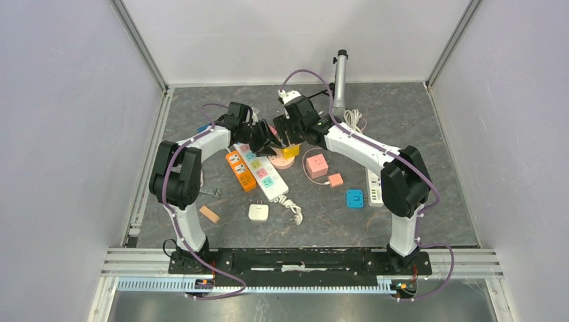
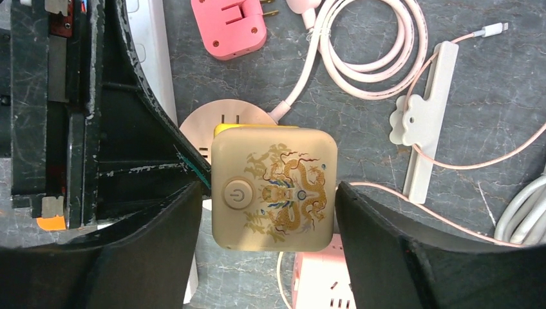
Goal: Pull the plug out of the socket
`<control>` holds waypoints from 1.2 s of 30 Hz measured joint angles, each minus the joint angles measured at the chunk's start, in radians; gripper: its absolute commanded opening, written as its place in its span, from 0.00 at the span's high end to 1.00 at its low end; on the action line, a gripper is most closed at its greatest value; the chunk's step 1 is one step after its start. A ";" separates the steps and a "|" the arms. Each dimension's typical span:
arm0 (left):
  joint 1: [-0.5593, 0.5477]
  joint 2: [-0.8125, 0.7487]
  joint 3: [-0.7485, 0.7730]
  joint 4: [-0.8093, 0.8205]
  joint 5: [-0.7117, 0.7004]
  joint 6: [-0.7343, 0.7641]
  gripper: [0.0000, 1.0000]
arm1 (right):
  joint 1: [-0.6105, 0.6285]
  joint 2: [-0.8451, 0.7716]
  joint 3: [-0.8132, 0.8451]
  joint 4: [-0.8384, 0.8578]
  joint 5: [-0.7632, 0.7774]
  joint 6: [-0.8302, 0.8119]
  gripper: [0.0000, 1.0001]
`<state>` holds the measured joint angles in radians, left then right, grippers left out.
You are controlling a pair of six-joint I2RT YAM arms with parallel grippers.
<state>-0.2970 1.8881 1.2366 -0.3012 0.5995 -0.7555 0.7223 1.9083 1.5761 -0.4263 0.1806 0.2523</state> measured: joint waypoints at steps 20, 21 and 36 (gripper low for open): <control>0.000 0.000 -0.016 0.046 0.015 -0.003 0.47 | -0.011 0.004 0.013 -0.027 -0.031 0.007 1.00; 0.000 0.000 -0.018 0.051 0.016 -0.005 0.49 | -0.011 0.004 0.013 -0.027 -0.031 0.008 1.00; -0.010 -0.022 -0.036 0.094 -0.011 -0.034 0.67 | -0.018 0.003 0.013 -0.024 -0.046 0.020 1.00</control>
<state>-0.3069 1.8664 1.2007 -0.2073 0.5880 -0.7891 0.7040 1.9114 1.5890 -0.4507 0.1345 0.2722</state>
